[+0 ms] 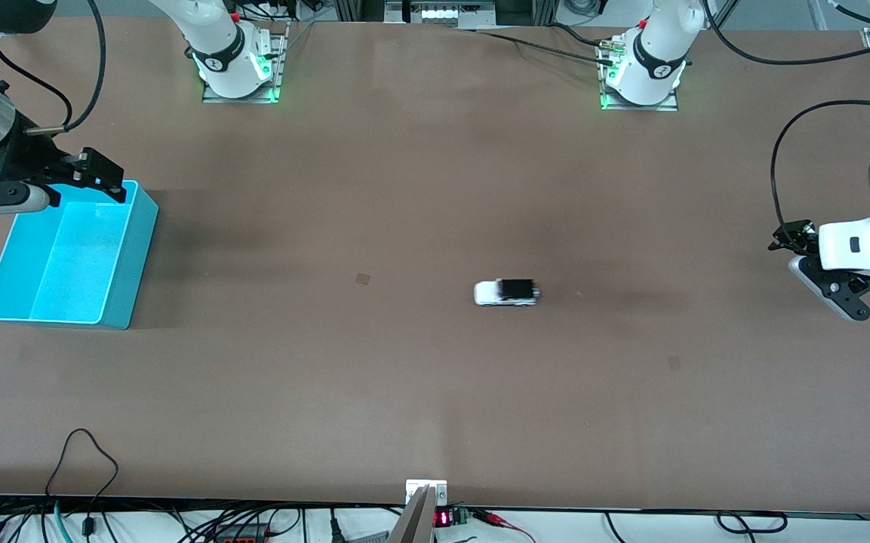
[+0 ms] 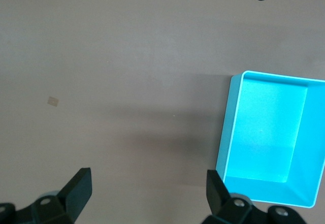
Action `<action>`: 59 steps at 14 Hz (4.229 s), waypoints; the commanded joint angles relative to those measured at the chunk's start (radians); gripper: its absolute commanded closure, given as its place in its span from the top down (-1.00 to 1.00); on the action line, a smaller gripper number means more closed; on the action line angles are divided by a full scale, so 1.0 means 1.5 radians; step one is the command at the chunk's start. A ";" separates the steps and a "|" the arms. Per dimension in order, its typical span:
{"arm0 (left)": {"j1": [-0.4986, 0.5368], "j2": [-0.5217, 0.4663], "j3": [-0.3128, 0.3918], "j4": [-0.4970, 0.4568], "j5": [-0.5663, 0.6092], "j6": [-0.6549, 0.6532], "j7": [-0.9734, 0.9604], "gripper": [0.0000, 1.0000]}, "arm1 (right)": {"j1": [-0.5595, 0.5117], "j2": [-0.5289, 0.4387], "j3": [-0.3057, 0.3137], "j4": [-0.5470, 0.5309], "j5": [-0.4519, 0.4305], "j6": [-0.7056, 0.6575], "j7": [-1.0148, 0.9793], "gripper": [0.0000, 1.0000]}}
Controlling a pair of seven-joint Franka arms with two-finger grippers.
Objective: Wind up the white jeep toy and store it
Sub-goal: 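Release the jeep and raise the left gripper away, then reach the right gripper over the rolled white jeep, then lower the right gripper and grasp the jeep's black bed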
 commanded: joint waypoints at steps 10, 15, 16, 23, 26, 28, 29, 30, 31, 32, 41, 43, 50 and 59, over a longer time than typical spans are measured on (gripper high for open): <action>-0.002 -0.069 -0.104 0.082 0.001 -0.161 -0.470 1.00 | -0.005 0.004 0.002 0.007 -0.003 -0.010 -0.006 1.00; -0.002 -0.161 -0.118 0.073 0.002 -0.192 -0.520 1.00 | -0.005 0.004 0.002 0.006 -0.003 -0.010 -0.006 1.00; -0.013 -0.174 -0.112 0.061 0.000 -0.176 -0.526 1.00 | -0.005 0.004 0.002 0.006 -0.003 -0.010 -0.006 1.00; -0.034 -0.199 -0.100 0.037 0.001 -0.127 -0.528 1.00 | 0.001 0.046 0.004 0.004 -0.003 -0.007 -0.046 1.00; -0.034 -0.202 -0.104 0.038 0.003 -0.135 -0.529 1.00 | 0.002 0.108 0.005 0.008 -0.001 -0.001 -0.161 1.00; -0.033 -0.202 -0.104 0.038 0.003 -0.140 -0.529 1.00 | 0.023 0.147 0.008 0.011 0.001 0.005 -0.235 1.00; -0.033 -0.202 -0.104 0.039 0.003 -0.142 -0.529 1.00 | 0.042 0.159 0.007 0.020 -0.001 0.010 -0.270 1.00; -0.033 -0.201 -0.104 0.046 0.003 -0.143 -0.528 1.00 | 0.056 0.173 0.007 0.022 -0.001 0.016 -0.308 1.00; -0.033 -0.201 -0.104 0.046 0.003 -0.143 -0.528 1.00 | 0.076 0.185 0.007 0.022 0.000 0.028 -0.350 1.00; -0.033 -0.201 -0.104 0.046 0.003 -0.143 -0.528 1.00 | 0.092 0.200 0.009 0.021 0.000 0.046 -0.395 1.00; -0.038 -0.197 -0.108 0.050 0.005 -0.145 -0.529 1.00 | 0.189 0.322 0.009 0.006 0.009 0.248 -0.704 1.00; -0.038 -0.198 -0.112 0.049 0.005 -0.148 -0.529 1.00 | 0.193 0.335 0.012 -0.014 0.013 0.299 -0.704 1.00; -0.037 -0.199 -0.112 0.050 0.005 -0.160 -0.529 1.00 | 0.191 0.373 0.033 -0.087 0.048 0.450 -0.704 1.00; -0.038 -0.200 -0.112 0.051 0.005 -0.171 -0.529 1.00 | 0.194 0.400 0.034 -0.120 0.046 0.537 -0.706 0.82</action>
